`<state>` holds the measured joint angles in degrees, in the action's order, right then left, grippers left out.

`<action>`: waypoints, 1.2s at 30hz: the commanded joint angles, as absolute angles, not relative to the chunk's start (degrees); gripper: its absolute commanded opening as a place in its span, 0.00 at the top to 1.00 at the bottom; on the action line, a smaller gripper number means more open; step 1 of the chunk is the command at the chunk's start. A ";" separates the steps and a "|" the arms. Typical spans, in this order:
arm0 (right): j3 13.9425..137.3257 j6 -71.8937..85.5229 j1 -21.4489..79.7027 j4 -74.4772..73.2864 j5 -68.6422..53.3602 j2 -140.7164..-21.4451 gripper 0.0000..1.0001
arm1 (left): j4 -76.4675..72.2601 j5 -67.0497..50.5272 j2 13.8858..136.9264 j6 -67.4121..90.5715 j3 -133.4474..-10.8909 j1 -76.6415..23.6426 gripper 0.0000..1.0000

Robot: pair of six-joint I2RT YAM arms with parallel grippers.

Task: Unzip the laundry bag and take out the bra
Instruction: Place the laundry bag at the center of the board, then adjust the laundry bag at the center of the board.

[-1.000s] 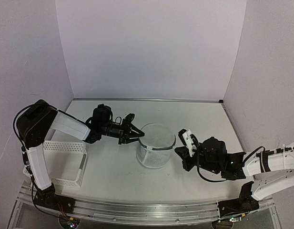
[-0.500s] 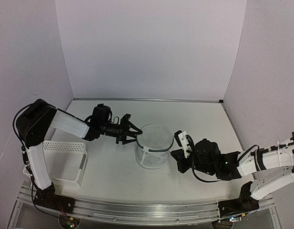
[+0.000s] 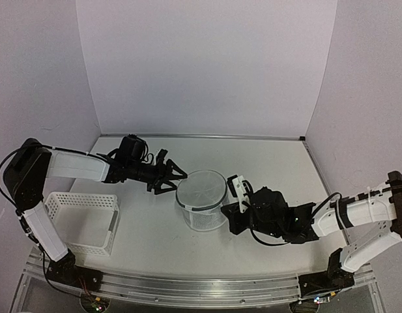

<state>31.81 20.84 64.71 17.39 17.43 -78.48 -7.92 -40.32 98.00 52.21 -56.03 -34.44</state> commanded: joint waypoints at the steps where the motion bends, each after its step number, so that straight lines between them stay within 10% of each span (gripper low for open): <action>1: 35.97 26.46 65.60 18.13 17.80 -80.36 1.00 | -1.18 -36.37 92.49 48.80 -57.58 -34.98 0.25; 36: 38.32 32.99 67.88 19.10 21.14 -83.66 1.00 | -10.60 -39.49 91.14 62.61 -51.05 -48.69 0.24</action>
<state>37.39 33.65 67.16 17.37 20.97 -85.52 -5.28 -37.80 89.62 61.56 -47.20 -48.16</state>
